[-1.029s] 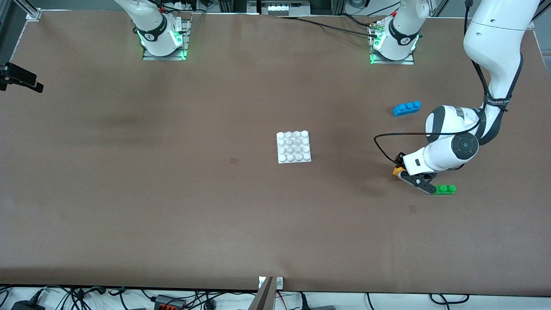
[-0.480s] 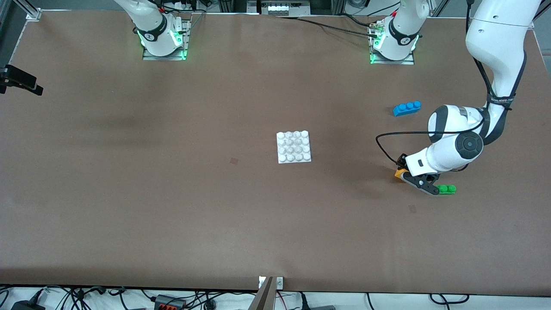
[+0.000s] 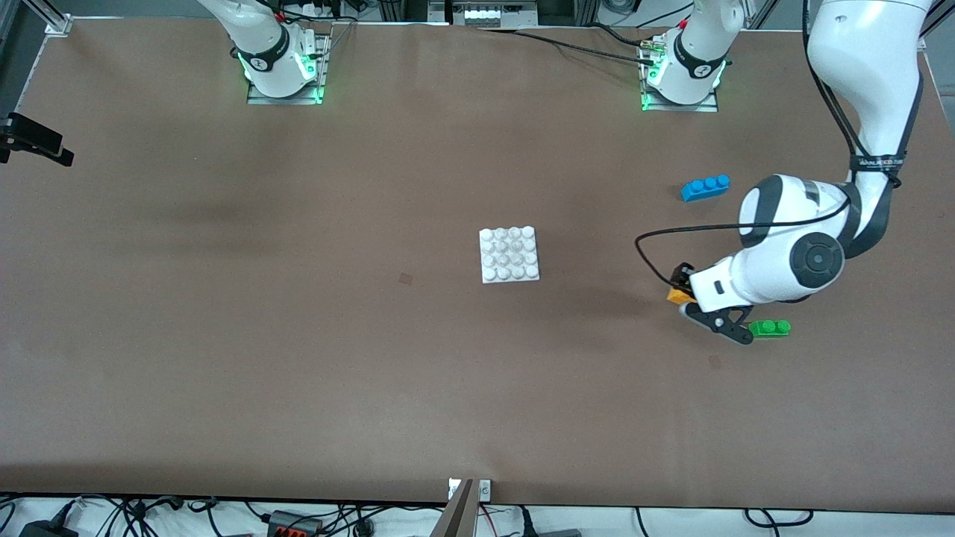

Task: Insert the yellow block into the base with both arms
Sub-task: 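Carry the yellow brick over the white base with the left gripper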

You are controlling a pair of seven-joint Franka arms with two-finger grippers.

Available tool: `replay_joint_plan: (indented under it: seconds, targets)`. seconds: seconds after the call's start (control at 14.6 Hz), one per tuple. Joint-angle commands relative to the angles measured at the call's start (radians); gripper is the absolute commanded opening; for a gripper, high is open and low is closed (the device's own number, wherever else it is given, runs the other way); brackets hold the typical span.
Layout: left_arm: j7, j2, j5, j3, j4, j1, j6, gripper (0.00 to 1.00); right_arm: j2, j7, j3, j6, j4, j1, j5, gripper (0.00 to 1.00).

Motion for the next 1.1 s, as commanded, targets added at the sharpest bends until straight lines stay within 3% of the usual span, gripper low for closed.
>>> replay_joint_plan:
  seconds: [0.0,0.34,0.55,1.03]
  targets:
    - [-0.301,0.024,-0.009,-0.044,0.085,-0.093,-0.068,0.49,0.011,0.002,0.003,0.010,0.020,-0.008,-0.003,1.00]
    - [-0.572,0.191,-0.092,-0.044,0.270,-0.271,-0.062,0.46,0.003,0.002,0.001,-0.014,0.017,-0.008,-0.003,1.00]
    - [-0.632,0.219,-0.089,-0.038,0.280,-0.359,0.001,0.45,0.011,0.002,0.001,0.003,0.020,-0.011,0.000,1.00]
    - [-0.693,0.226,-0.090,-0.040,0.248,-0.414,0.030,0.46,0.011,0.003,0.001,-0.007,0.017,-0.028,0.003,1.00]
